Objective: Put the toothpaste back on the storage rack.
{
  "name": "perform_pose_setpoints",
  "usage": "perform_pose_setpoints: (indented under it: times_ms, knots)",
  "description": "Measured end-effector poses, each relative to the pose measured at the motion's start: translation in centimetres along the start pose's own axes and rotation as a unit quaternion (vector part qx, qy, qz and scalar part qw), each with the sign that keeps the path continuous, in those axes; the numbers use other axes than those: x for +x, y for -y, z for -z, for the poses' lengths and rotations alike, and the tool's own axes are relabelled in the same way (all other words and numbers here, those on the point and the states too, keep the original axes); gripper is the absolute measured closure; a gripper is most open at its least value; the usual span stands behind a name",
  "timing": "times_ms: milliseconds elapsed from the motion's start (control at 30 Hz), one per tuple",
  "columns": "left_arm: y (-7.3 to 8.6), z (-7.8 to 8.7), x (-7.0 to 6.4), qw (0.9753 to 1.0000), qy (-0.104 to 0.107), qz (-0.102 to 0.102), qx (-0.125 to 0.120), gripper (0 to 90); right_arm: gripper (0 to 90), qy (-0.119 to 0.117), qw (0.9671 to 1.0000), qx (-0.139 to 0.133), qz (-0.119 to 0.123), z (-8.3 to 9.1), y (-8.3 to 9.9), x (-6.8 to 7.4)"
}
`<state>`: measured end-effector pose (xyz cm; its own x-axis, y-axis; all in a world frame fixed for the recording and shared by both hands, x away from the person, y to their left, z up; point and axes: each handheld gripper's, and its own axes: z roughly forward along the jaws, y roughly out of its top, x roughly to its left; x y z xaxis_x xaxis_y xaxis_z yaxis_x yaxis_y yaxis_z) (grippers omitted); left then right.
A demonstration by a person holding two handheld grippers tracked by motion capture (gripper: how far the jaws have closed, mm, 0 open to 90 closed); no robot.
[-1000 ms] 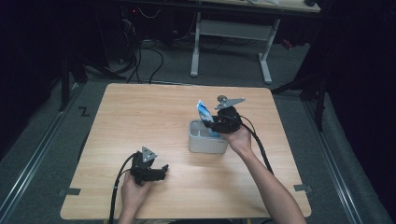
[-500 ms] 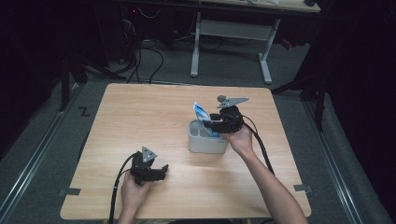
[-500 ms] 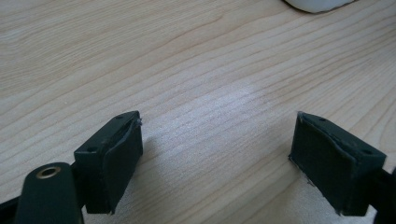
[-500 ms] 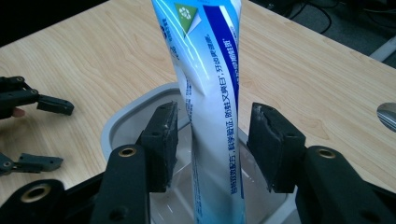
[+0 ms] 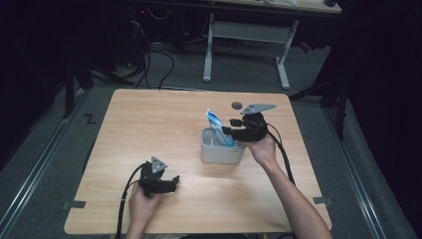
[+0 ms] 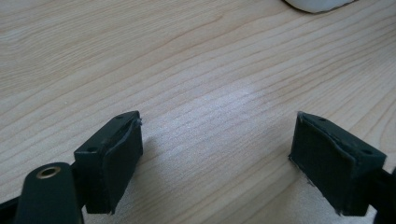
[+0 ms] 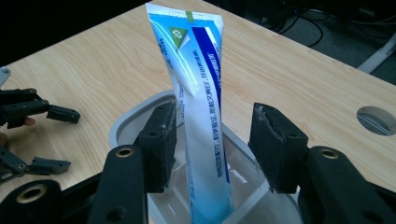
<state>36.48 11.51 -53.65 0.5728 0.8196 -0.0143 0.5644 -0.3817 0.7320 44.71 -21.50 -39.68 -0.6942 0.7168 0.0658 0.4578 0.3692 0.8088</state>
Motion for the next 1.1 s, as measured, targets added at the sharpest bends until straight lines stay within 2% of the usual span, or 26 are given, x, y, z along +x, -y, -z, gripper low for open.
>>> perform_pose_setpoints:
  times_ms: [900,1033,1100]
  knots:
    - [0.0,0.0,0.0,1.0000,0.000,-0.001,0.000,16.9,52.3,0.015,0.9996,-0.021,-0.007,3.2,0.6,-0.8]
    - [0.0,0.0,0.0,1.0000,0.000,-0.001,0.000,16.9,53.9,0.016,0.9993,-0.033,-0.010,3.7,0.7,-0.9]
    - [0.0,0.0,0.0,1.0000,0.000,-0.001,0.000,16.9,53.7,0.017,0.9994,-0.028,-0.009,3.9,0.7,-0.9]
